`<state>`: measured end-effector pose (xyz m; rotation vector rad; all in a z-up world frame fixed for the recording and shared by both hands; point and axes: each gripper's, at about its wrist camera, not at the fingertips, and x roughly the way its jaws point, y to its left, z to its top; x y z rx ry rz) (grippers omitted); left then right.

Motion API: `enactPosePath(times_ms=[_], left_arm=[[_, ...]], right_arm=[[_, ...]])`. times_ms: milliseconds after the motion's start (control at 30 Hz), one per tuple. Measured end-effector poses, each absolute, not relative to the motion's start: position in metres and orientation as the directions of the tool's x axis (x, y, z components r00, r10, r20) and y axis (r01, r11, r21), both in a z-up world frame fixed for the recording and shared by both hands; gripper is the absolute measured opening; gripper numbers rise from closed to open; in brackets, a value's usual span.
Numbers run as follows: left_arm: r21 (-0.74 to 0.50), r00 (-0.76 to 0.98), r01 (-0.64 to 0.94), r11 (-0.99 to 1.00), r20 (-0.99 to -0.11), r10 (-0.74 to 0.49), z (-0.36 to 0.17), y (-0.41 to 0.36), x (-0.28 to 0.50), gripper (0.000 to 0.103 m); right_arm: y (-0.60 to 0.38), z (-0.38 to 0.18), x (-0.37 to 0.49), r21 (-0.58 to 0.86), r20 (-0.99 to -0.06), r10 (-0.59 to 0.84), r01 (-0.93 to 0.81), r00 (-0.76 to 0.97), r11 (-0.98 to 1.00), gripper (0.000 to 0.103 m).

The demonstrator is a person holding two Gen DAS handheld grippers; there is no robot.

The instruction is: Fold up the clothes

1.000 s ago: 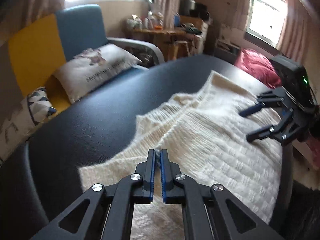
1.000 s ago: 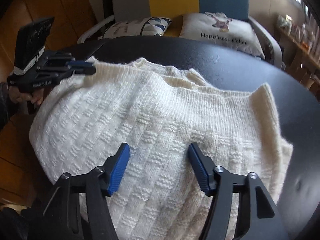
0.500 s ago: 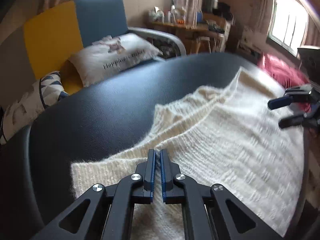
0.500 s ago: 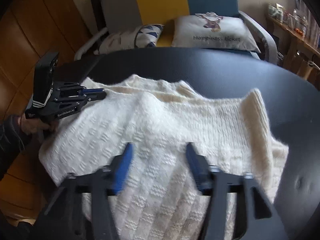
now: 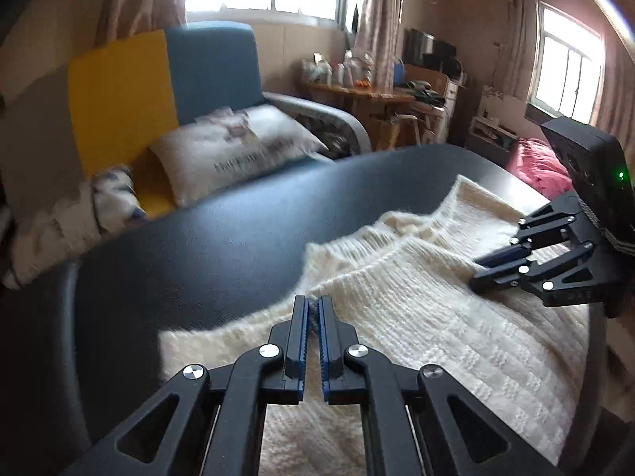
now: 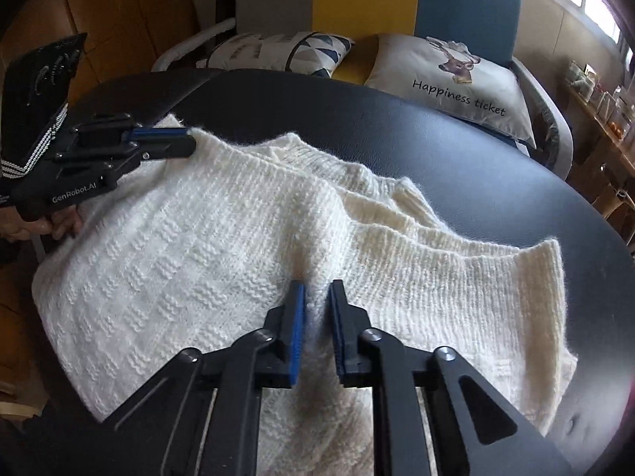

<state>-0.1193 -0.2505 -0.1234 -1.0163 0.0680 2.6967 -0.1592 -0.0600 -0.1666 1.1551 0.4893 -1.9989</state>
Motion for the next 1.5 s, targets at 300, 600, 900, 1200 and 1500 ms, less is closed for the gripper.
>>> enactPosePath(times_ms=[300, 600, 900, 1200, 1500], left_arm=[[0.019, -0.623, -0.225, -0.974, -0.772, 0.129, -0.150, -0.237, -0.139, 0.010], [0.088, -0.681, -0.266, -0.960, -0.722, 0.122, -0.099, -0.220, -0.113, 0.014], [-0.171, -0.396, -0.617, -0.768, -0.777, 0.490, -0.082, -0.108, -0.131, 0.018], [-0.118, -0.282, -0.701, -0.703, -0.860, 0.426, -0.067, -0.039, -0.212, 0.025], [-0.395, -0.044, -0.538, -0.745, -0.869, 0.493, -0.095, -0.026, -0.319, 0.052]], right_arm=[[-0.055, -0.182, -0.165, 0.048, -0.849, -0.409, 0.722, -0.335, -0.691, 0.010], [0.042, -0.138, -0.142, 0.361, -0.720, -0.656, 0.686, -0.225, -0.632, 0.067], [0.192, -0.133, -0.094, 0.487, -0.684, -0.722, 0.670, -0.107, -0.561, 0.068], [0.229, -0.148, -0.132, 0.529, -0.664, -0.746, 0.680, -0.041, -0.508, 0.068], [0.208, -0.170, -0.155, 0.526, -0.671, -0.738, 0.744, 0.067, -0.411, 0.068]])
